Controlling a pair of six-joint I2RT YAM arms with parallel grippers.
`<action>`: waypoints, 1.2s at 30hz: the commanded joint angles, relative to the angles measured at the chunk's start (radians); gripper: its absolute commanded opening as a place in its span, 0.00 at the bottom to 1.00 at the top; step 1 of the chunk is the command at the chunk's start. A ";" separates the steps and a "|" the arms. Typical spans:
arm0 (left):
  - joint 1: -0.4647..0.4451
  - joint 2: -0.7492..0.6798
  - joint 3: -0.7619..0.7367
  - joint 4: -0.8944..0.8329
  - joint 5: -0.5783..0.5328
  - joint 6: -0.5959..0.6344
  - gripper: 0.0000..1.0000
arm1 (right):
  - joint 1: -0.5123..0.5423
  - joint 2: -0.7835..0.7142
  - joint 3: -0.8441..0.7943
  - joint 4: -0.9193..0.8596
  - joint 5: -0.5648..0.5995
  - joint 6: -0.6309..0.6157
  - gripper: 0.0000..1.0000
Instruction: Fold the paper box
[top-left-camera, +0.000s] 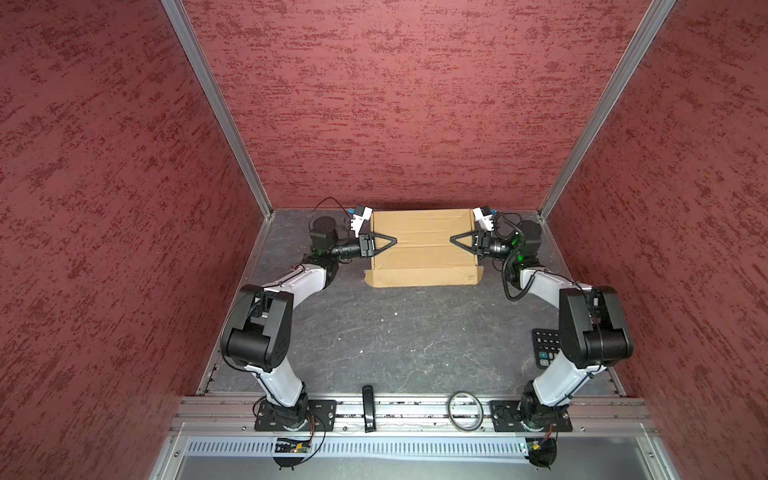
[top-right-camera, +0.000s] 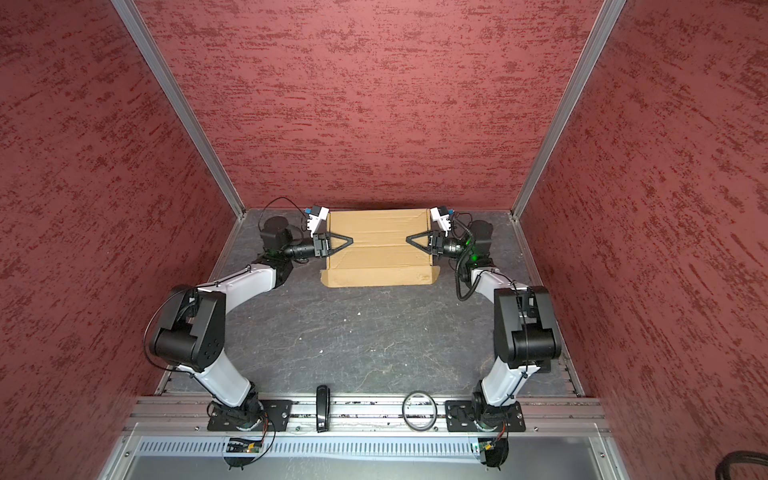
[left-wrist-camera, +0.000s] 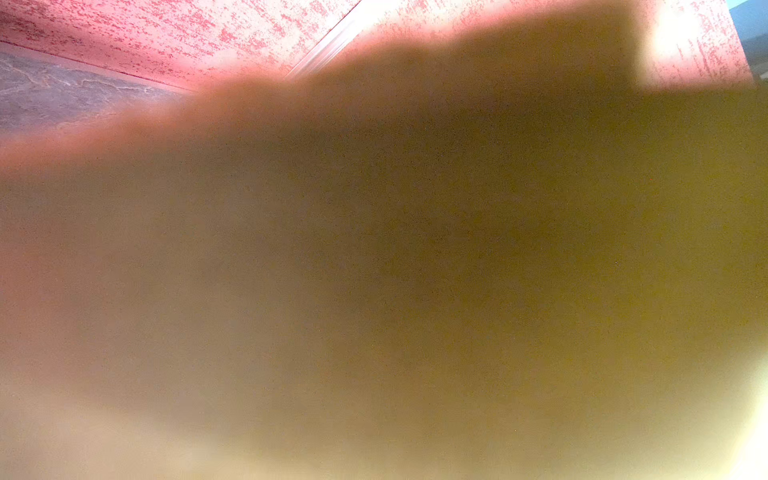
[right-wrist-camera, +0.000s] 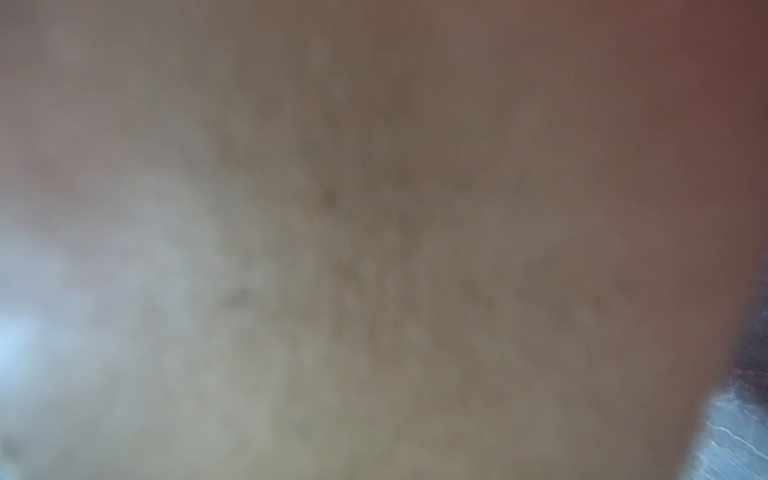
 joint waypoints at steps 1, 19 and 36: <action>-0.031 -0.019 0.014 0.073 0.058 0.024 0.42 | 0.014 0.016 0.030 0.012 0.027 0.037 0.50; 0.033 0.046 -0.014 0.347 0.057 -0.196 0.36 | -0.003 0.090 0.009 0.425 0.023 0.335 0.59; 0.073 0.041 -0.027 0.359 0.054 -0.224 0.33 | -0.013 -0.030 0.042 -0.222 0.078 -0.193 0.65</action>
